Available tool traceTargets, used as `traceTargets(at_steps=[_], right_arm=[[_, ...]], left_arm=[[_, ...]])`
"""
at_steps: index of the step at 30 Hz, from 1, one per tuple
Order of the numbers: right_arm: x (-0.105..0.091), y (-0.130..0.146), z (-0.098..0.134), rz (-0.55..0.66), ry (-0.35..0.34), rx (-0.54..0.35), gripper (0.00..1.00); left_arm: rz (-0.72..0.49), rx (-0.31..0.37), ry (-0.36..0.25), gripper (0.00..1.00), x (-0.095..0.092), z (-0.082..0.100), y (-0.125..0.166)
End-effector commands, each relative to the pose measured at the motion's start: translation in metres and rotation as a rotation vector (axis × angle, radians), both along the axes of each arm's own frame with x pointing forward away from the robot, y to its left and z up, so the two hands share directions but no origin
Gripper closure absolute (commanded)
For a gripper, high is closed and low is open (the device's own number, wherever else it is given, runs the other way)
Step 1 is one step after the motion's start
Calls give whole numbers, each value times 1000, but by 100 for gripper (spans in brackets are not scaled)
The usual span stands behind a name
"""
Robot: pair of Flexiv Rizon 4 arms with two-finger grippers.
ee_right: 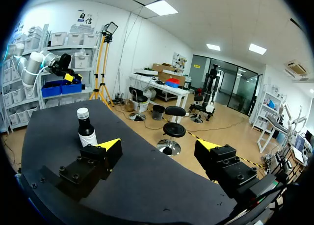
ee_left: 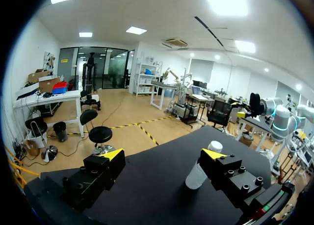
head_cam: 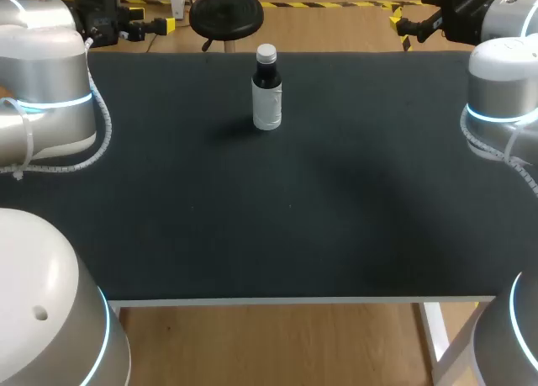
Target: Unscrew the bottle cap
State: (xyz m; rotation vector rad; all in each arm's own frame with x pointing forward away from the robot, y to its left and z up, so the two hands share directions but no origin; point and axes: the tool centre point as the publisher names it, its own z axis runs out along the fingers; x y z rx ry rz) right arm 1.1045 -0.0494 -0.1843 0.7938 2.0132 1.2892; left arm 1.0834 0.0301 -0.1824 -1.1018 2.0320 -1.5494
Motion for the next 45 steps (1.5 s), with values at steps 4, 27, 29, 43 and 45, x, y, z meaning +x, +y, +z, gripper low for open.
traceTargets(at_steps=[4,27,29,43,45], right_arm=[[0,0,0,0,0,0,0],[0,0,0,0,0,0,0],[0,0,0,0,0,0,0],[0,0,0,0,0,0,0],[0,0,0,0,0,0,0]], left_arm=[[0,-1,1,0,0,0,0],[-368,29,-164,0,-12,-5,-30],[-419,44,-194,0,-14,-7,-34],[-728,-49,-349,0,-29,-33,-53],[-753,-72,-362,0,-29,-37,-54]])
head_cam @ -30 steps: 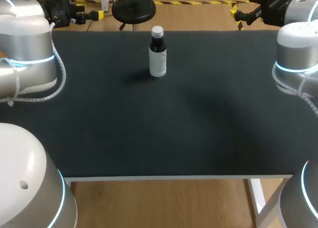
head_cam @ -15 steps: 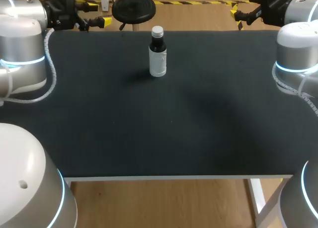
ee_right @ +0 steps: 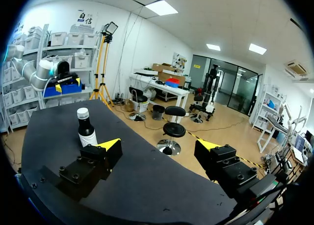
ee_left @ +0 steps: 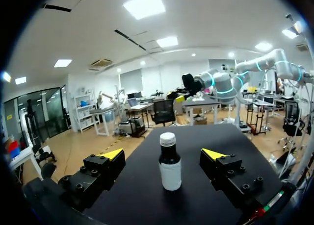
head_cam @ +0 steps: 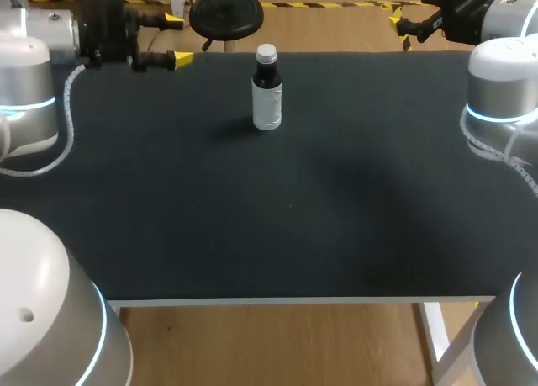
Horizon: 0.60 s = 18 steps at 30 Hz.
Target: Unscrew the bottle cap
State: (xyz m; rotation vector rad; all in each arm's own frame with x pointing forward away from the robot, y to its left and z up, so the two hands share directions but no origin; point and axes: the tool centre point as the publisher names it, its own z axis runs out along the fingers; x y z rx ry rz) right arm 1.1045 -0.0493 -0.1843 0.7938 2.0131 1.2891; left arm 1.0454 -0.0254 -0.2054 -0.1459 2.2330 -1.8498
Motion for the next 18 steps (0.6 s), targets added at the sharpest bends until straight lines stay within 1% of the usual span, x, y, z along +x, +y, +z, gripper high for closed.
traceTargets(at_steps=[1,4,7,12,18], right_arm=[[0,0,0,0,1,0,0],[0,0,0,0,1,0,0],[0,0,0,0,1,0,0],[0,0,0,0,1,0,0],[0,0,0,0,1,0,0]], left_arm=[[-147,-65,1,0,8,-16,2],[-180,-96,15,0,9,-23,-1],[-195,-107,30,0,8,-30,-8],[-205,-105,46,0,8,-39,-22],[-211,-106,59,0,14,-46,-36]])
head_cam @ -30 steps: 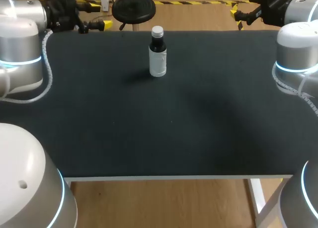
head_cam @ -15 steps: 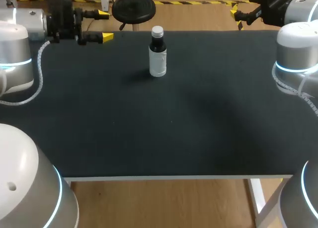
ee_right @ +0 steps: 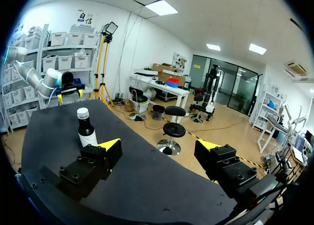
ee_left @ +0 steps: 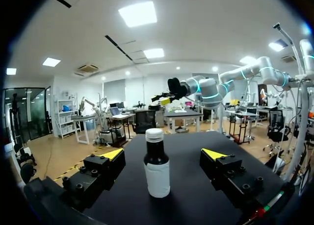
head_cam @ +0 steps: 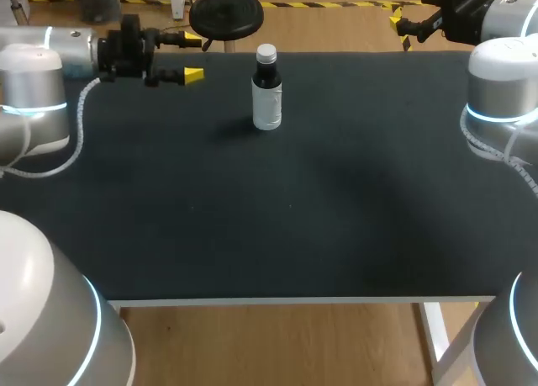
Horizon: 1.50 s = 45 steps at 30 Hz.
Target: Unscrew the bottle cap
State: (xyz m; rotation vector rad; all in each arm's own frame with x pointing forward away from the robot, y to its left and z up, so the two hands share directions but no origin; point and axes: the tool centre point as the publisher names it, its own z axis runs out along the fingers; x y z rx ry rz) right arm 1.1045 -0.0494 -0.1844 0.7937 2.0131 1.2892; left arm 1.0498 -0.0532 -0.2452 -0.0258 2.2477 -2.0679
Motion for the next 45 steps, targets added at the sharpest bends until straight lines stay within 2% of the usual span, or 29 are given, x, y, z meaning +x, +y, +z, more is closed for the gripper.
traceTargets(at_steps=[1,9,27,45], right_arm=[[0,0,0,0,1,0,0],[0,0,0,0,1,0,0],[0,0,0,0,1,0,0],[0,0,0,0,1,0,0]], left_arm=[[-45,-6,7,0,11,-7,-10],[-68,5,23,0,18,-12,-32],[-133,-20,61,0,35,-32,-70],[-190,-33,71,0,46,-40,-101]])
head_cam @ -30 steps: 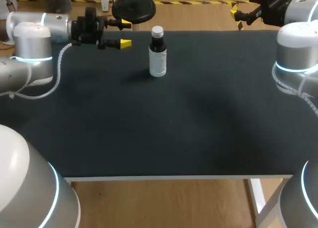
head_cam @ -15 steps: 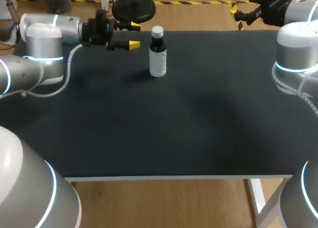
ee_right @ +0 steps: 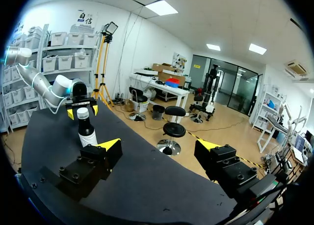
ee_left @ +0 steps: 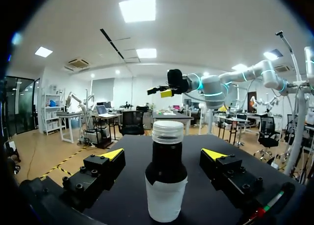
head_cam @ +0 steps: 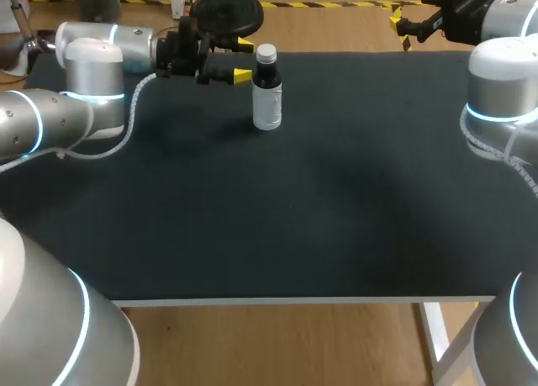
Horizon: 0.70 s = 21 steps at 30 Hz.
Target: Unscrew the bottle cap
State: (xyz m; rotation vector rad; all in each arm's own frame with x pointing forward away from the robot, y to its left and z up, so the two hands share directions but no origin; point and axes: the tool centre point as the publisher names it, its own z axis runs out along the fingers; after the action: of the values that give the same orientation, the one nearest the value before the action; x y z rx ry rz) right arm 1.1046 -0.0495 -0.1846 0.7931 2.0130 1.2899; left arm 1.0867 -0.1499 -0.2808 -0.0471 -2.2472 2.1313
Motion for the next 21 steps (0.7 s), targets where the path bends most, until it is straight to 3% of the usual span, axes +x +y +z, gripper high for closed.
traceTargets(at_steps=[1,21], right_arm=[[0,0,0,0,1,-1,0],[0,0,0,0,1,-1,0]], left_arm=[[-68,-7,8,0,10,-4,-6],[-107,-13,7,0,7,-6,-28]])
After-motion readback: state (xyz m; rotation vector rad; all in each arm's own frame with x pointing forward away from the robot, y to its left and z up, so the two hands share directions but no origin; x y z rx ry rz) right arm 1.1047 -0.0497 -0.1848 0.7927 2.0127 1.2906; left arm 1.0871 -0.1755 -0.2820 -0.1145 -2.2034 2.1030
